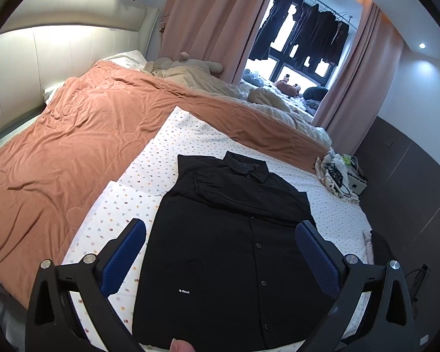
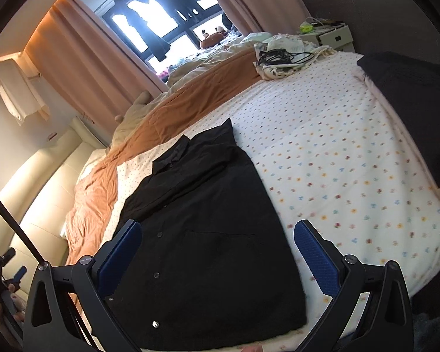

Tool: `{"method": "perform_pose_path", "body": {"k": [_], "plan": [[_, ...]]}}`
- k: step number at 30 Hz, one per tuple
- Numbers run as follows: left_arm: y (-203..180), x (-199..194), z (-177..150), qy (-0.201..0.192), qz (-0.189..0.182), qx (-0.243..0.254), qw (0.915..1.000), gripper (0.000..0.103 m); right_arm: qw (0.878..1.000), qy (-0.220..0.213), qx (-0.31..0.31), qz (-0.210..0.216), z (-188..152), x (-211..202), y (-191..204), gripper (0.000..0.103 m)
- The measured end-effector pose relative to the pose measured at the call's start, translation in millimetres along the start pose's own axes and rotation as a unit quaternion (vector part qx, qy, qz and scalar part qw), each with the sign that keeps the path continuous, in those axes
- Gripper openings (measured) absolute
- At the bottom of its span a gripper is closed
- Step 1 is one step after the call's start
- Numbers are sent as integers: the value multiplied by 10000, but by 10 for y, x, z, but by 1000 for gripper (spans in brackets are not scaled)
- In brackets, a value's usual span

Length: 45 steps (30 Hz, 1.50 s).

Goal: Fold large clothes
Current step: 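Lower both open tools to the black shirt's hem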

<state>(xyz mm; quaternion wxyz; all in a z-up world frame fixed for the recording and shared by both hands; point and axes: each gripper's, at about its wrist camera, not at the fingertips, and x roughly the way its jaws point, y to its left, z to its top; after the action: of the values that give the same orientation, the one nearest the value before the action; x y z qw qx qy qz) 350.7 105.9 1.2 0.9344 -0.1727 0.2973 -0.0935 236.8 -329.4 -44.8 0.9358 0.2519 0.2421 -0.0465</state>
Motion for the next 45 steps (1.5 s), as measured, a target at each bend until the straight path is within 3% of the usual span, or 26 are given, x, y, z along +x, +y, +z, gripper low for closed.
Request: {"method": "perform_pose_path", "body": {"k": [7, 20, 24, 33, 36, 39, 45], "plan": [[-68, -315, -360, -248, -154, 12, 9996, 103, 9993, -31, -381, -53, -128, -491, -48, 103], [-106, -720, -954, -322, -1, 411, 9986, 103, 9929, -94, -1164, 207, -312, -1334, -313, 103], [-103, -877, -1114, -337, -264, 508, 9978, 103, 9941, 46, -1080, 129, -386, -1462, -528, 103], [172, -918, -1406, 107, -731, 118, 9972, 103, 9962, 337, -800, -27, -564, -1609, -802, 103], [286, -879, -1506, 330, -699, -18, 9970, 103, 9972, 386, -637, -72, -599, -1599, -880, 103], [401, -887, -1585, 288, -664, -66, 9974, 103, 9980, 419, -482, 23, -654, -1571, -902, 103], [724, -653, -1618, 467, -546, -389, 9967, 99, 9961, 777, -377, 183, -688, -1173, -842, 103]]}}
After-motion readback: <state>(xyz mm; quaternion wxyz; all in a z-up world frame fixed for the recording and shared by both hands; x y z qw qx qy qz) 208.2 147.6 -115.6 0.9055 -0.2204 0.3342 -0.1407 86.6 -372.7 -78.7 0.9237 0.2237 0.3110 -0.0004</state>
